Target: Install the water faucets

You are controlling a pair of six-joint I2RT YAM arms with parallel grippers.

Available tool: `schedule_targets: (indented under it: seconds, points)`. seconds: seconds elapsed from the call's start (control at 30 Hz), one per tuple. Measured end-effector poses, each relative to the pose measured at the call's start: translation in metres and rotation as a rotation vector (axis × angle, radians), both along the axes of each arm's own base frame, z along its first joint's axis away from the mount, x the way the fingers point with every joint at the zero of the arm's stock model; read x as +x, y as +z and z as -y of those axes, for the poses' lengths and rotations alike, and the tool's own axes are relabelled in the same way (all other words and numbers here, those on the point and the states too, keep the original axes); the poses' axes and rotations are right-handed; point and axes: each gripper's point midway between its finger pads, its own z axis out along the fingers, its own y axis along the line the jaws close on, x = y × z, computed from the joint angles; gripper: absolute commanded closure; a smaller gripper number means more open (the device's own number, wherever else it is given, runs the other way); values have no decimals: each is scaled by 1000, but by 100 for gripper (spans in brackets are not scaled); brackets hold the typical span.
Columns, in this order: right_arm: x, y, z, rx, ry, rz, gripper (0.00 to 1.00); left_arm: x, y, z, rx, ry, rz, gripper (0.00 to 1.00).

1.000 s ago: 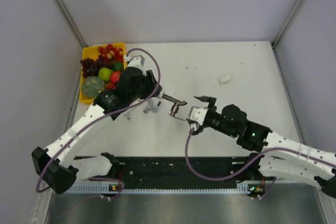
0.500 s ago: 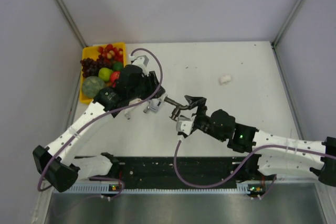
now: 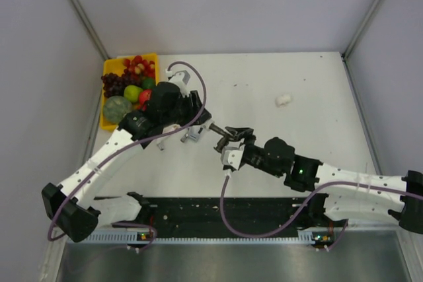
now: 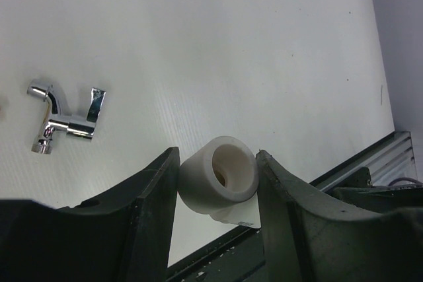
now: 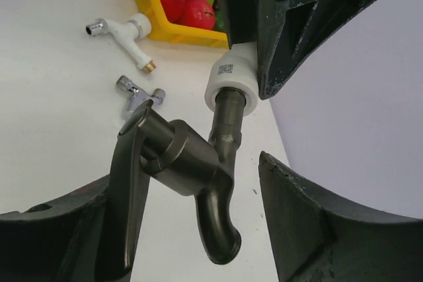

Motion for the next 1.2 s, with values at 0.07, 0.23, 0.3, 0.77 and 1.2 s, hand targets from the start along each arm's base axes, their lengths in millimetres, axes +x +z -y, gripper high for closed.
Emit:
schedule_targets:
  seconds: [0.07, 0.23, 0.3, 0.77, 1.2]
  points:
    - [-2, -1, -4, 39, 0, -51, 52, 0, 2, 2, -18, -6, 17, 100]
    - [-2, 8, -11, 203, -28, -199, 78, -8, 7, -4, -72, 0, 80, 100]
    - [-4, 15, -14, 306, -33, -281, 88, -11, 11, -7, -101, 6, 118, 100]
    - [7, 3, 3, 1189, -291, -1256, 60, -22, 5, -8, -322, 0, 395, 100]
    - [28, 2, 50, 1574, -468, -1411, 1, 3, -5, -32, -276, 217, 358, 100]
